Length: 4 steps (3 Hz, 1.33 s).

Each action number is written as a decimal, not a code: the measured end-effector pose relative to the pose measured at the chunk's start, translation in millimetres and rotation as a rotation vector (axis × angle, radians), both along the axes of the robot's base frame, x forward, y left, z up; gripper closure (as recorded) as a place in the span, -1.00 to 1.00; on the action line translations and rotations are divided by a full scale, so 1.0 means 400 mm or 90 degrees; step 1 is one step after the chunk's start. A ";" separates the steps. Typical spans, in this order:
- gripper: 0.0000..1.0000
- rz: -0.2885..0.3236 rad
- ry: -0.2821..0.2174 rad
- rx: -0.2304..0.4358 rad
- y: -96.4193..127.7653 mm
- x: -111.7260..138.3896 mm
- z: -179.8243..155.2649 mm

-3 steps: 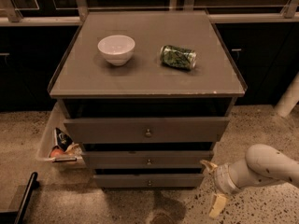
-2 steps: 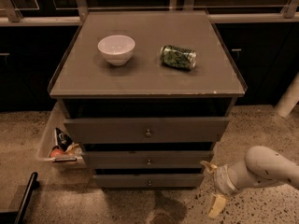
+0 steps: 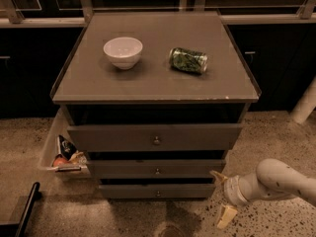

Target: Open bottom drawer

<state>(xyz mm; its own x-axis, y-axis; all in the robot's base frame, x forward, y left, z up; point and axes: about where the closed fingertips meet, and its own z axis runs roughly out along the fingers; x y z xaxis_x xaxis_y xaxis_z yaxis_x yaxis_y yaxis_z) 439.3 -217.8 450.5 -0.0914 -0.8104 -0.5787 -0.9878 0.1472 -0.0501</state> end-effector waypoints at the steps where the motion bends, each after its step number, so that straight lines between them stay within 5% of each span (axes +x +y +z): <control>1: -1.00 0.003 -0.022 0.010 -0.005 0.020 -0.052; 4: -1.00 0.010 -0.056 -0.028 -0.007 0.095 -0.294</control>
Offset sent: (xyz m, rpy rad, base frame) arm 0.0264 -0.0040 -0.0811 0.0321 -0.0978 0.0522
